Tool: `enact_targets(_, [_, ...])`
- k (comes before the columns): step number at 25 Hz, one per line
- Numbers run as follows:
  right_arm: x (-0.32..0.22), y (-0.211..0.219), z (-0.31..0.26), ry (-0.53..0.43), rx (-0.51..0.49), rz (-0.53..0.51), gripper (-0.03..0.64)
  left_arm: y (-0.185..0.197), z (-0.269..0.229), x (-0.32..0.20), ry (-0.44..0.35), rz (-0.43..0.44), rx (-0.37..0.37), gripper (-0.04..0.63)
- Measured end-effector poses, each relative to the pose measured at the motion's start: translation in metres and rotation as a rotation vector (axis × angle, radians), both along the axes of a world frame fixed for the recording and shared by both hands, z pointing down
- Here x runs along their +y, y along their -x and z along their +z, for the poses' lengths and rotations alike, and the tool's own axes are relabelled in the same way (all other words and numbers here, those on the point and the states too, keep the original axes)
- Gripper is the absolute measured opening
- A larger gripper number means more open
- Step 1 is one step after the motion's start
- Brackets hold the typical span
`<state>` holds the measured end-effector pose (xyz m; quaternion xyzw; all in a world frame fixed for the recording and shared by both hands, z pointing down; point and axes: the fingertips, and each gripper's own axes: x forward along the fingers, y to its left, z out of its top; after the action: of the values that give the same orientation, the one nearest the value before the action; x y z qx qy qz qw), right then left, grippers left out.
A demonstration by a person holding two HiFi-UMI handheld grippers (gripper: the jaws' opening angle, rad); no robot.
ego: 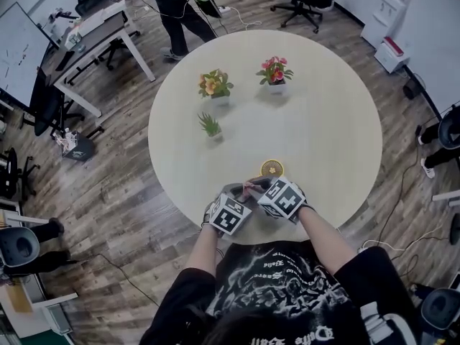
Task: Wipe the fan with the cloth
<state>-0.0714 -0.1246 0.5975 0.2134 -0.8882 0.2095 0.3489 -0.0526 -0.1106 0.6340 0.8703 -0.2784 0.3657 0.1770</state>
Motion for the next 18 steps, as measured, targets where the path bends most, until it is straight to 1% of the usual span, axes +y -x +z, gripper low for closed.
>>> enact_targets(1, [-0.006,0.001,-0.002,-0.006,0.020,-0.023,0.049,0.000,0.000,-0.001,-0.002,0.000,-0.001,0.172])
enact_targets(2, [-0.014,0.002,-0.003,0.009,0.032,-0.036,0.049,0.000,0.000,-0.002,-0.004,0.002,-0.002,0.172])
enact_targets(3, [-0.021,0.003,-0.003,0.047,0.047,-0.051,0.049,0.000,0.000,-0.002,-0.006,0.004,-0.003,0.172])
enact_targets(4, [-0.025,0.004,-0.001,0.104,0.074,-0.078,0.049,-0.001,0.000,-0.003,-0.006,0.008,-0.005,0.172])
enact_targets(7, [-0.026,0.010,0.009,0.295,0.204,-0.182,0.049,0.001,0.001,-0.001,0.008,0.026,-0.029,0.172])
enact_targets(9, [-0.028,0.012,0.013,0.365,0.296,-0.232,0.049,0.000,0.000,0.000,0.012,0.043,-0.060,0.172])
enact_targets(11, [-0.030,0.012,0.019,0.393,0.389,-0.274,0.051,-0.003,-0.001,0.000,0.010,0.059,-0.084,0.172])
enact_targets(13, [-0.031,0.013,0.026,0.425,0.460,-0.312,0.049,-0.004,-0.001,-0.001,0.019,0.061,-0.094,0.172])
enact_targets(17, [-0.035,0.018,0.036,0.490,0.536,-0.377,0.051,-0.002,0.002,-0.006,0.044,0.040,-0.130,0.172])
enact_targets(18, [-0.035,0.018,0.037,0.492,0.560,-0.405,0.050,-0.002,0.002,-0.007,0.044,0.037,-0.135,0.172])
